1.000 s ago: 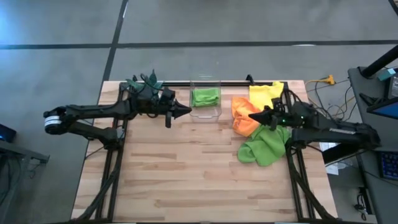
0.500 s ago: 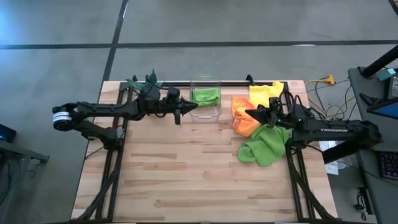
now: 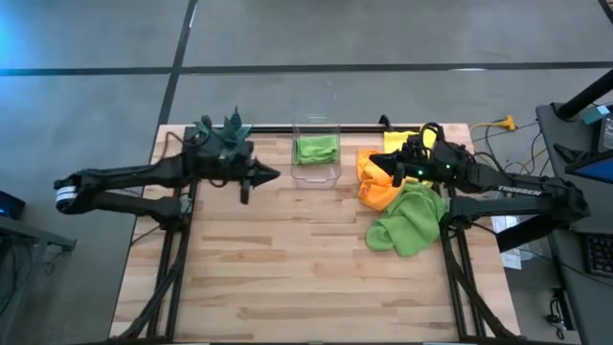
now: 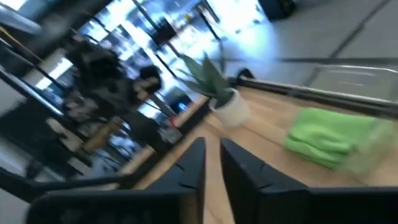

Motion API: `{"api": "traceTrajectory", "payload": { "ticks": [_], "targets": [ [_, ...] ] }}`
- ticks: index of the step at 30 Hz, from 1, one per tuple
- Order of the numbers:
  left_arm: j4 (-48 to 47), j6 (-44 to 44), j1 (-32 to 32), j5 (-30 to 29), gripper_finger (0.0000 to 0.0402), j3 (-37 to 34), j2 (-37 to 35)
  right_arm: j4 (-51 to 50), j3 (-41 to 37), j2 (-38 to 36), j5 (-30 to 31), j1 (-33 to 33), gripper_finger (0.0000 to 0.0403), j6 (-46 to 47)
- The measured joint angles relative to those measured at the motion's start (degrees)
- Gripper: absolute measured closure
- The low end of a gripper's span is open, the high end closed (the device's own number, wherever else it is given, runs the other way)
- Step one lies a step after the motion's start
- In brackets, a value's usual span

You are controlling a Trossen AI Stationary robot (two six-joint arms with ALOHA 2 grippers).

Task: Fold microfiber towels
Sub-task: Fold the orange towel

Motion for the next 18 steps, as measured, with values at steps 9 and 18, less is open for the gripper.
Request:
{"api": "traceTrajectory", "payload": {
  "ticks": [9,18],
  "targets": [
    [-10.17,-2.03,-0.01,-0.62,0.0402,-1.59,-9.55,-40.08,6.68,1.32,7.73,-3.03,0.0238,11.00],
    [-10.65,-2.27,-0.02,-0.62,0.0402,-1.96,-7.81,-41.44,8.34,13.73,4.41,-2.93,0.0244,13.29]
  ]
}}
